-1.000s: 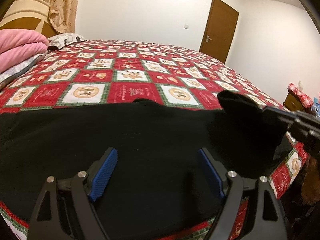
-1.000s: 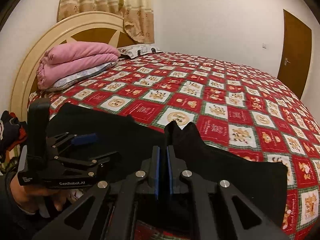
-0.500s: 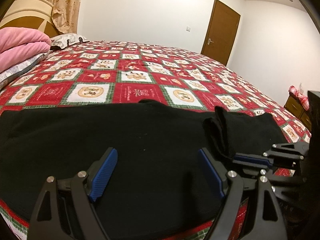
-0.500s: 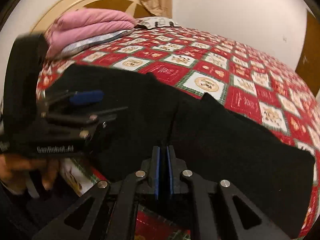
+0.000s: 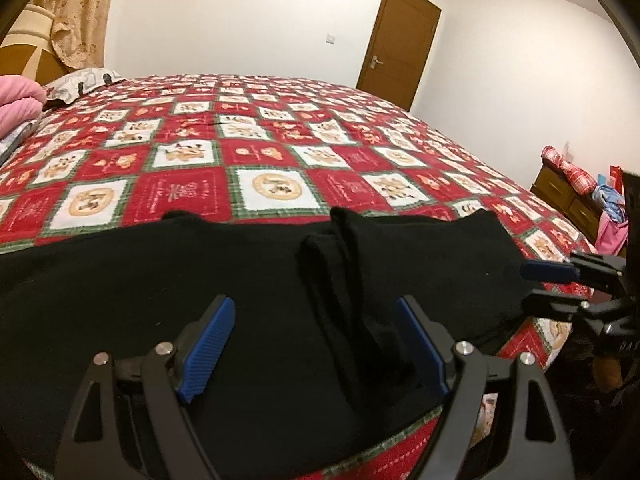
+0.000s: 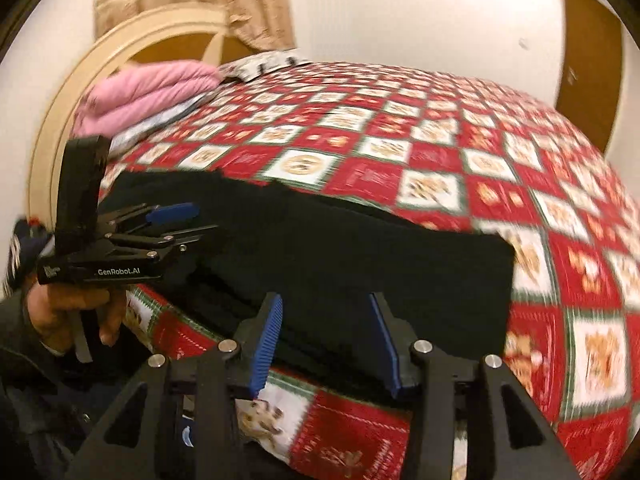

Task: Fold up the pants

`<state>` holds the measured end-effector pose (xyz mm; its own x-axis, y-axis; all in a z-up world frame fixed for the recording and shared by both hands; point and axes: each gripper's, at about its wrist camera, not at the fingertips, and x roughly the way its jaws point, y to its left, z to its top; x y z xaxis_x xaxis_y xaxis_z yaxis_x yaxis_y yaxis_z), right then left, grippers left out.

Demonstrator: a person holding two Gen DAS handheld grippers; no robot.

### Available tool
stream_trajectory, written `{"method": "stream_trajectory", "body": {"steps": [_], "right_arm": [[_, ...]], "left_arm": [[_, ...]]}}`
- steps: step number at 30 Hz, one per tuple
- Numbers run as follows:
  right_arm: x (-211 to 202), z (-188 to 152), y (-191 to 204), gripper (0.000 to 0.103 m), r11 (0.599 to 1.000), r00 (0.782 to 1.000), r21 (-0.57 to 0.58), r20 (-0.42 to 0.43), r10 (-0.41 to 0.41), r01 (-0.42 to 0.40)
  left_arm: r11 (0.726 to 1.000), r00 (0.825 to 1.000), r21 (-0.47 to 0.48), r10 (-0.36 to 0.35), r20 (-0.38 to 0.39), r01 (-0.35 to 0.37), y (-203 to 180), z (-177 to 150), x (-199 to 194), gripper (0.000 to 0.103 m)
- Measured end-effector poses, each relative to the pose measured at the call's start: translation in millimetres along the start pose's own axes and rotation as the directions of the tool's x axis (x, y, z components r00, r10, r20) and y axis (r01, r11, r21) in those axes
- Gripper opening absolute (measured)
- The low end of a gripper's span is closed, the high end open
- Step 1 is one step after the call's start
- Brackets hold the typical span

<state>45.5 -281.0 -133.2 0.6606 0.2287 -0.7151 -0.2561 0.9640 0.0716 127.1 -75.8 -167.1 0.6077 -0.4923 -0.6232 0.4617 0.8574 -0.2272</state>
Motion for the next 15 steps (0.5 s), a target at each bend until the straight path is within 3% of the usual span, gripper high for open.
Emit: {"method": "stream_trajectory", "body": {"steps": [4, 8, 12, 15], "right_arm": [[7, -5, 3, 0.046, 1.0, 1.0, 0.025, 0.012, 0.008, -0.008], [21, -6, 52, 0.046, 0.988, 1.0, -0.153, 0.011, 0.016, -0.015], [39, -3, 80, 0.046, 0.974, 1.0, -0.224, -0.004, 0.015, -0.016], [54, 1, 90, 0.046, 0.969, 1.0, -0.248, -0.016, 0.008, -0.012]], "left_arm": [[0.999, 0.999, -0.004, 0.044, -0.013, -0.044, 7, 6, 5, 0.085], [0.993, 0.993, 0.006, 0.115, 0.002, -0.115, 18, 16, 2, 0.085], [0.996, 0.996, 0.034, 0.086, -0.031, -0.085, 19, 22, 13, 0.085], [0.993, 0.993, 0.067, 0.103, -0.051, -0.1, 16, 23, 24, 0.085]]}}
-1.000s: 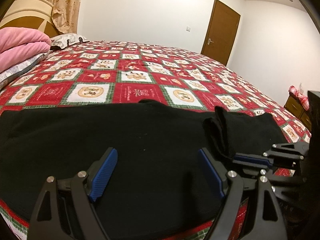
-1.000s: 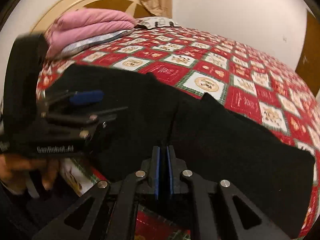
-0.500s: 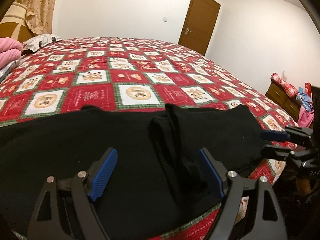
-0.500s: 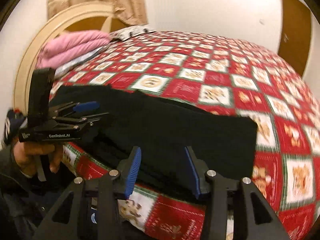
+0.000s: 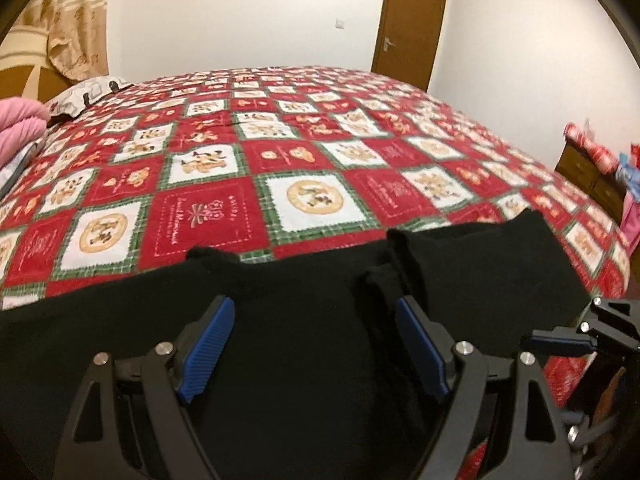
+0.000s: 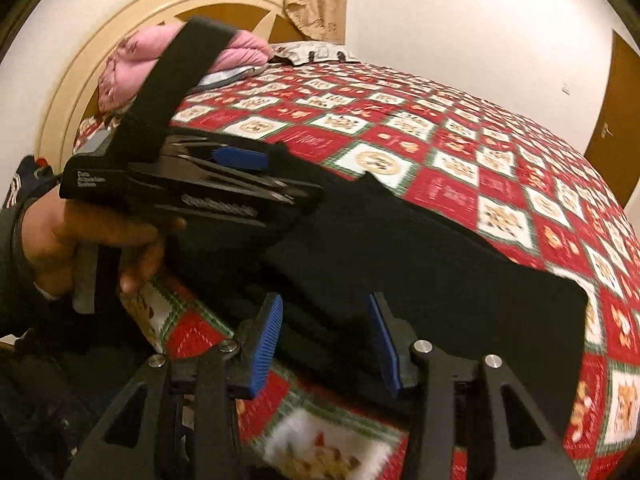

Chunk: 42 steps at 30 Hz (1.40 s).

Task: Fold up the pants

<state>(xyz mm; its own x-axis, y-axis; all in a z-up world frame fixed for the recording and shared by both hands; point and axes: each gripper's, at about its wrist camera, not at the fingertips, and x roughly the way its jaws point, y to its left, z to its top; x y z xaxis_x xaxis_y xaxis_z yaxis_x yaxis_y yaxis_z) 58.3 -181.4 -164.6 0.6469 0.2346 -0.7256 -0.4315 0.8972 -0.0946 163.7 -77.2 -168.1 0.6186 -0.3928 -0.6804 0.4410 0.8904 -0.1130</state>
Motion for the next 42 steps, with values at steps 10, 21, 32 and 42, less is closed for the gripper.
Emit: {"method": "stream_trajectory", "body": {"steps": [10, 21, 32, 42], "right_arm": [[3, 0, 2, 0.003, 1.0, 1.0, 0.004, -0.017, -0.008, 0.008], [20, -6, 21, 0.003, 0.997, 0.999, -0.078, -0.028, -0.023, 0.021], [-20, -10, -14, 0.051, 0.999, 0.998, 0.012, -0.049, 0.044, -0.043], [-21, -39, -128, 0.051, 0.899, 0.991, 0.436, -0.134, 0.029, 0.032]], "left_arm": [[0.999, 0.999, 0.016, 0.033, -0.016, -0.032, 4, 2, 8, 0.089], [0.999, 0.999, -0.034, 0.039, 0.01, -0.038, 12, 1, -1, 0.089], [1.0, 0.998, 0.019, -0.023, 0.057, 0.022, -16, 6, -20, 0.093], [0.998, 0.999, 0.048, 0.035, -0.02, -0.034, -19, -10, 3, 0.098]]}}
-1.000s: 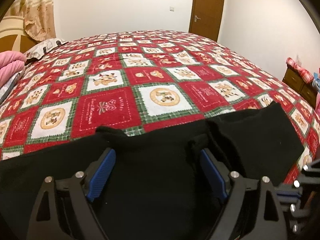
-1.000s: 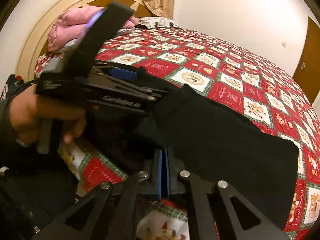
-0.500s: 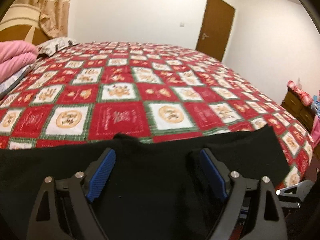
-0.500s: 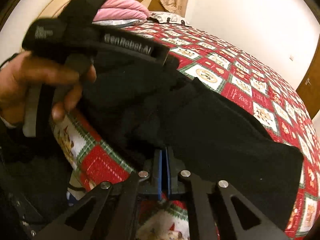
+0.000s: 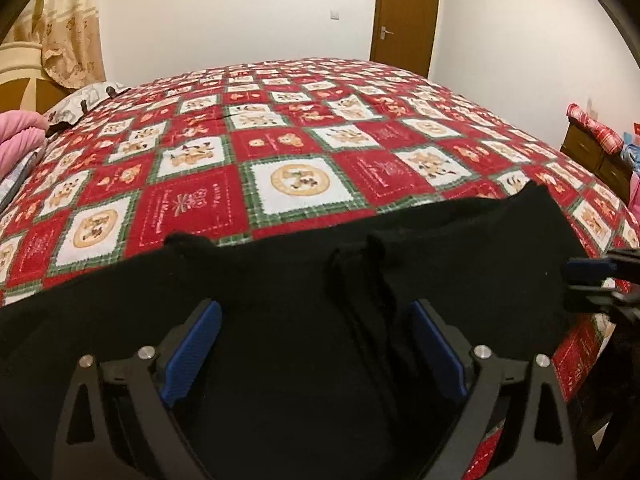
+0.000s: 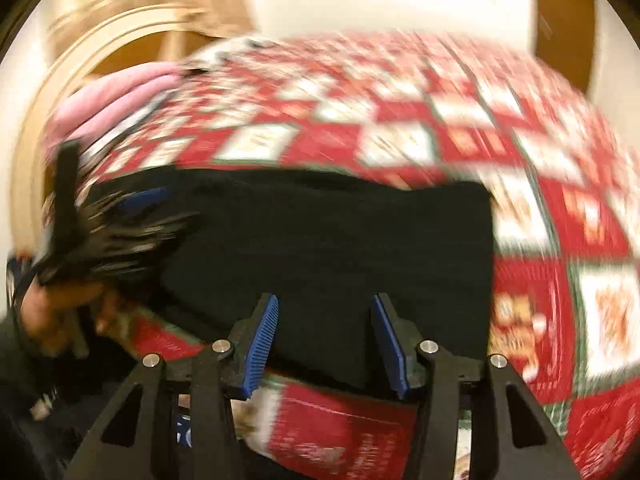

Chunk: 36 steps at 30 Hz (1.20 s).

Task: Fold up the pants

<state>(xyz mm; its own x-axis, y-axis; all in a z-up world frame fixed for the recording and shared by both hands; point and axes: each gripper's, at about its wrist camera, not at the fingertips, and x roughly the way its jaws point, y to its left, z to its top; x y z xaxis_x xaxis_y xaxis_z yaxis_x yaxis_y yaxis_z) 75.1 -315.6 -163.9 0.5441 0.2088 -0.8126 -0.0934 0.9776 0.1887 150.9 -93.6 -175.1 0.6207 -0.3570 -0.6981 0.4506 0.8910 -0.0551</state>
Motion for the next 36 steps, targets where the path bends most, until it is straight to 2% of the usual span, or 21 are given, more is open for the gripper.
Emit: {"method": "stream_trajectory", "body": {"steps": [1, 4, 6, 8, 11, 15, 19, 24, 27, 31, 36], "right_arm": [[1, -1, -3, 0.051, 1.0, 1.0, 0.004, 0.013, 0.019, -0.019], [-5, -1, 5, 0.051, 1.0, 1.0, -0.03, 0.026, 0.002, -0.001], [-18, -2, 7, 0.051, 0.999, 0.994, -0.029, 0.108, 0.034, -0.031], [-29, -2, 9, 0.051, 0.998, 0.982, -0.041, 0.176, 0.06, -0.053], [-39, -5, 17, 0.052, 0.996, 0.972, -0.079, 0.227, 0.058, -0.041], [-31, -6, 30, 0.052, 0.991, 0.972, -0.12, 0.22, 0.087, -0.061], [-25, -9, 42, 0.052, 0.985, 0.974, -0.166, 0.21, 0.083, -0.048], [-23, -15, 51, 0.052, 0.977, 0.972, -0.207, 0.215, 0.098, -0.053], [-22, -17, 57, 0.052, 0.972, 0.971, -0.229, 0.217, 0.1, -0.049], [-16, -20, 62, 0.053, 0.967, 0.974, -0.252, 0.207, 0.09, -0.035], [-13, -24, 66, 0.053, 0.962, 0.975, -0.271, 0.201, 0.091, -0.034]], "left_arm": [[1.0, 1.0, 0.004, 0.0, 0.001, 0.0, -1, 0, 0, 0.099], [1.0, 1.0, -0.004, -0.006, 0.007, 0.006, 0, -1, 0, 0.099], [1.0, 1.0, -0.008, -0.002, 0.009, 0.002, 2, -1, -6, 0.099], [1.0, 0.999, -0.009, 0.023, 0.046, -0.023, 11, 0, -23, 0.099], [0.998, 0.994, -0.033, 0.048, 0.101, -0.045, 38, -4, -51, 0.099], [0.986, 0.986, -0.102, 0.138, 0.092, -0.129, 96, -18, -77, 0.099], [0.943, 0.964, -0.225, 0.262, 0.051, -0.245, 171, -42, -98, 0.099], [0.884, 0.939, -0.346, 0.343, 0.019, -0.316, 232, -70, -116, 0.098], [0.867, 0.948, -0.407, 0.318, 0.01, -0.287, 252, -84, -115, 0.097], [0.865, 0.968, -0.447, 0.252, 0.001, -0.225, 258, -95, -107, 0.08], [0.859, 0.972, -0.474, 0.232, 0.018, -0.196, 254, -104, -105, 0.074]]}}
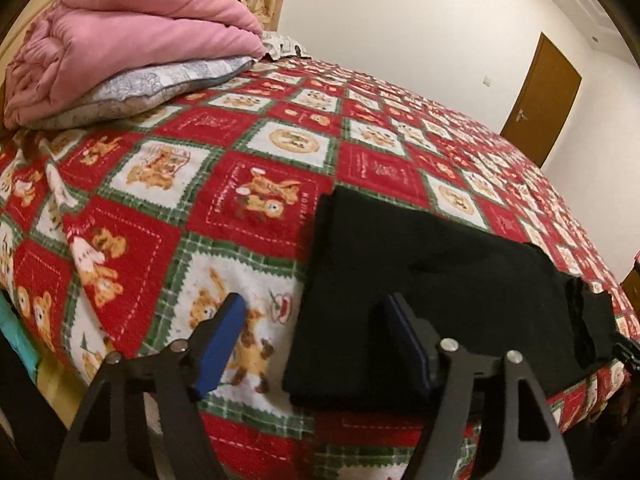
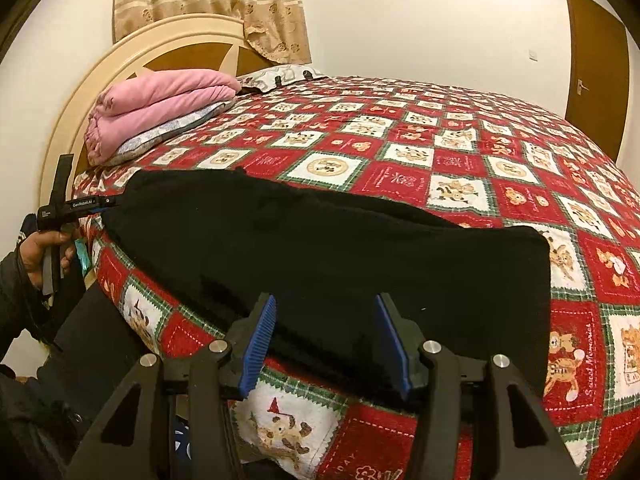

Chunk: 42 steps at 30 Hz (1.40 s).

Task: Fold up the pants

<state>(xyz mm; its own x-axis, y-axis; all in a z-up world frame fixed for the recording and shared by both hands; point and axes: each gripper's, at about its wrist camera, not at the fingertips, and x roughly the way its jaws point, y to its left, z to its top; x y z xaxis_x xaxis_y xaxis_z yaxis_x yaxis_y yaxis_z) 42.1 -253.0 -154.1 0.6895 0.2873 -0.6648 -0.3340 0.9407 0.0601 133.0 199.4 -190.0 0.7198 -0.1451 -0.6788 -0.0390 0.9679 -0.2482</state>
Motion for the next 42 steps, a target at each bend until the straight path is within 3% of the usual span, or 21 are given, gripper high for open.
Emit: {"method": "stream_trajectory", "body": {"steps": [4, 8, 12, 18, 20, 33, 38, 42], "right_arm": [[1, -1, 5, 0.053, 1.0, 1.0, -0.016, 0.0, -0.001, 0.001], [3, -3, 9, 0.053, 1.0, 1.0, -0.029, -0.005, 0.005, -0.005], [5, -5, 14, 0.054, 0.999, 1.0, -0.051, -0.007, 0.001, -0.001], [5, -7, 15, 0.054, 0.999, 1.0, -0.051, -0.002, 0.005, -0.005], [6, -7, 14, 0.054, 0.999, 1.0, -0.046, -0.004, 0.005, -0.005], [-3, -2, 4, 0.054, 1.0, 0.999, -0.007, 0.029, -0.023, 0.023], [-12, 9, -5, 0.054, 0.996, 0.996, 0.034, 0.032, -0.088, 0.087], [-26, 16, -24, 0.054, 0.99, 0.995, 0.123, 0.062, -0.082, 0.074]], "left_arm": [[1.0, 1.0, 0.002, 0.003, 0.003, -0.003, -8, -8, -7, 0.064], [1.0, 1.0, 0.018, -0.004, -0.019, 0.004, -14, -15, -4, 0.062], [0.998, 0.999, -0.052, -0.04, -0.014, 0.04, -5, -12, -4, 0.057], [0.998, 0.998, -0.047, -0.05, 0.029, 0.052, -6, -14, -15, 0.036], [0.994, 0.995, -0.057, -0.091, 0.045, 0.094, -5, -14, -17, 0.021], [0.981, 0.976, -0.036, -0.183, 0.121, 0.189, -23, 2, -46, 0.015], [0.971, 0.956, 0.003, -0.236, 0.174, 0.239, -42, 17, -67, 0.015], [0.962, 0.939, 0.042, -0.272, 0.212, 0.269, -59, 31, -84, 0.015]]}}
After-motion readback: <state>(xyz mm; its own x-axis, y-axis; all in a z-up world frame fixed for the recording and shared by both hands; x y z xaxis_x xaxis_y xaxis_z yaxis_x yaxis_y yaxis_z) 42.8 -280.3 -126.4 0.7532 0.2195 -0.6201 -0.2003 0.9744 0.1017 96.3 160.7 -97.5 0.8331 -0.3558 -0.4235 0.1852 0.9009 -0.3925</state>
